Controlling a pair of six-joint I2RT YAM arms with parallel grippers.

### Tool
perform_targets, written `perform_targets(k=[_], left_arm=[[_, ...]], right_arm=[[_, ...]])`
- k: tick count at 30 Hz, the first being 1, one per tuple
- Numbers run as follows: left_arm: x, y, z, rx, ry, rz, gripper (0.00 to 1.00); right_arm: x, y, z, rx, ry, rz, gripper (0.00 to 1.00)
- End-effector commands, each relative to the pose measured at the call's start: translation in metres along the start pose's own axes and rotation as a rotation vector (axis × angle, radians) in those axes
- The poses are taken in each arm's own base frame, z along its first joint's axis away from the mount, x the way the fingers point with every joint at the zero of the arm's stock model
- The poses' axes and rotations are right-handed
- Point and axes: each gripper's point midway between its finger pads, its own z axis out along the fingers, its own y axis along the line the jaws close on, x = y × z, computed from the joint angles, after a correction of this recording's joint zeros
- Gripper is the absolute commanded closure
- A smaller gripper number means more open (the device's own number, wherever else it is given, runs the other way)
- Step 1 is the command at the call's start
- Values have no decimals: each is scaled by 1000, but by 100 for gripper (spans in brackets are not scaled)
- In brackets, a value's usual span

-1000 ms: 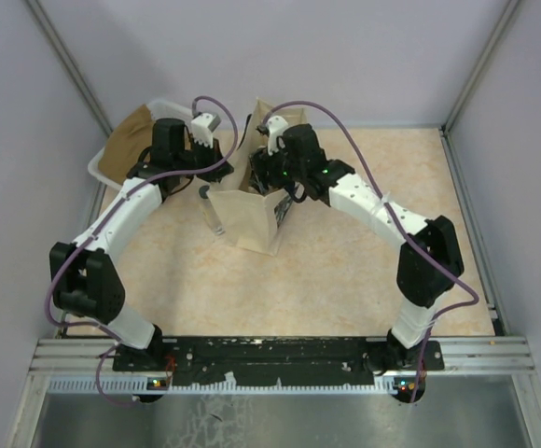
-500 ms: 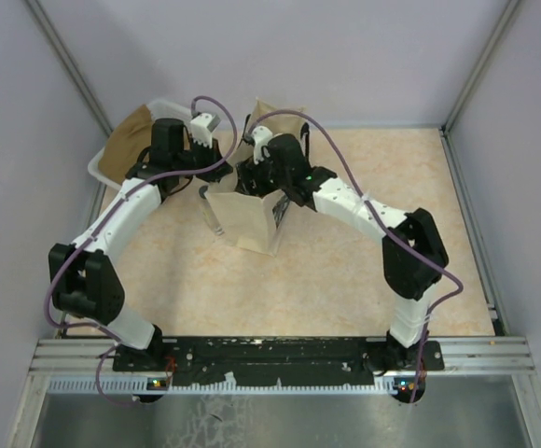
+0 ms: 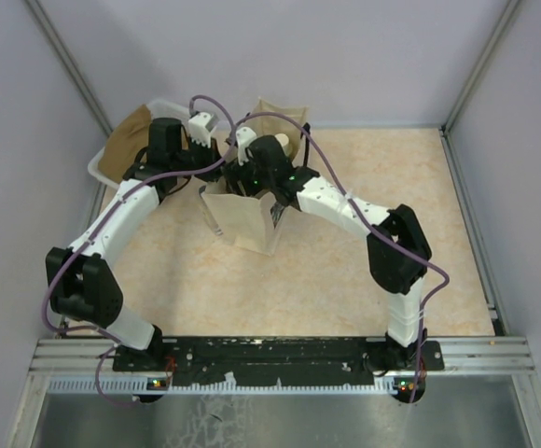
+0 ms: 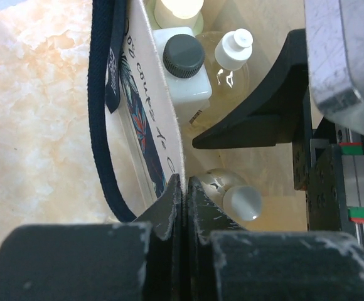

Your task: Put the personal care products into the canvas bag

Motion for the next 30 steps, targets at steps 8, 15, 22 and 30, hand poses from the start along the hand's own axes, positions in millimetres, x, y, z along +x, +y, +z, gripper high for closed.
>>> perform_targets(k=[8, 15, 22, 30], left_arm=[[-7, -1, -4, 10, -20, 4, 100], [-16, -3, 2, 39, -36, 9, 100], [-33, -4, 12, 72, -66, 18, 100], [-58, 10, 37, 62, -69, 44, 100]], right_arm=[[-70, -16, -96, 166, -214, -35, 14], [-73, -2, -193, 237, -316, -75, 10], [-43, 46, -214, 159, -277, -155, 10], [4, 90, -182, 40, -163, -195, 9]])
